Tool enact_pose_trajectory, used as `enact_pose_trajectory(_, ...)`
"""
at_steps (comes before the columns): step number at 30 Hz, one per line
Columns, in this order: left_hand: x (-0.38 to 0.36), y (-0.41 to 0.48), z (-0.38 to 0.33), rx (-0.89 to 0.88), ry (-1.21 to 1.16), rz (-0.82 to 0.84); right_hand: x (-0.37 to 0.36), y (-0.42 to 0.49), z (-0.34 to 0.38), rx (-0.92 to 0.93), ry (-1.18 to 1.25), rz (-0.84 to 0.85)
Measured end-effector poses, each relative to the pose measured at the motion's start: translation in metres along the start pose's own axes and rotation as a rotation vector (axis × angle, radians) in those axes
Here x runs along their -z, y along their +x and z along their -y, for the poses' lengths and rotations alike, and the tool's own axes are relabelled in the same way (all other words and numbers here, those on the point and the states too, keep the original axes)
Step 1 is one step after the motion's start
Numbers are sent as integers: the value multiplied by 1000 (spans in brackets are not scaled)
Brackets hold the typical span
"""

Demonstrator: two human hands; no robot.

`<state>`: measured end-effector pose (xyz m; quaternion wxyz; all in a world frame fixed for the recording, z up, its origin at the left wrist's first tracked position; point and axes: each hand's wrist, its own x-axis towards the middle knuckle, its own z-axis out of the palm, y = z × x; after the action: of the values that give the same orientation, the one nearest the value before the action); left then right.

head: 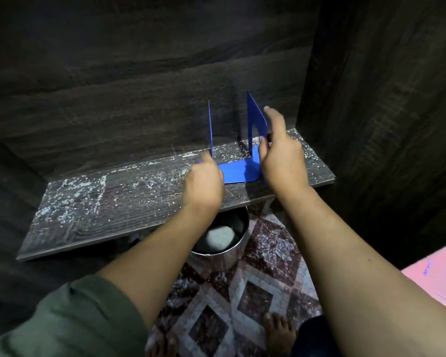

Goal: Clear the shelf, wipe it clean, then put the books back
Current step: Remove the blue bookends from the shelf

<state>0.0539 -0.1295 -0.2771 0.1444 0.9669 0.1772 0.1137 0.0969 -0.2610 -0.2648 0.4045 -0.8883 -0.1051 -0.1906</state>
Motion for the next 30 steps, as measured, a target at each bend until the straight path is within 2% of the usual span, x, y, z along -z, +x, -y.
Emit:
enact_pose_trajectory(4, 1, 6, -9, 40, -46, -86, -2, 5, -1, -42, -43, 9)
enact_pose_trajectory(9, -7, 6, -24, -13, 25, -74, 0, 1, 1, 3, -35, -20)
enact_pose_trajectory(13, -19, 6, -33, -53, -36, 39, 2, 0, 2, 12, 12, -21)
enact_pose_trajectory(17, -24, 1, -30, -206, -70, 265, 4, 1, 7, -13, 40, -10)
enact_pose_trajectory(21, -22, -9, 4, -237, 200, 281, 4, 2, 11, -100, 56, 86)
enact_pose_trajectory(24, -19, -20, 37, -196, 422, 335, 1, 10, 7, -169, -81, 137)
enact_pose_trajectory(30, -9, -32, 62, -153, 506, 395, 9, 12, 26, -135, -129, 5)
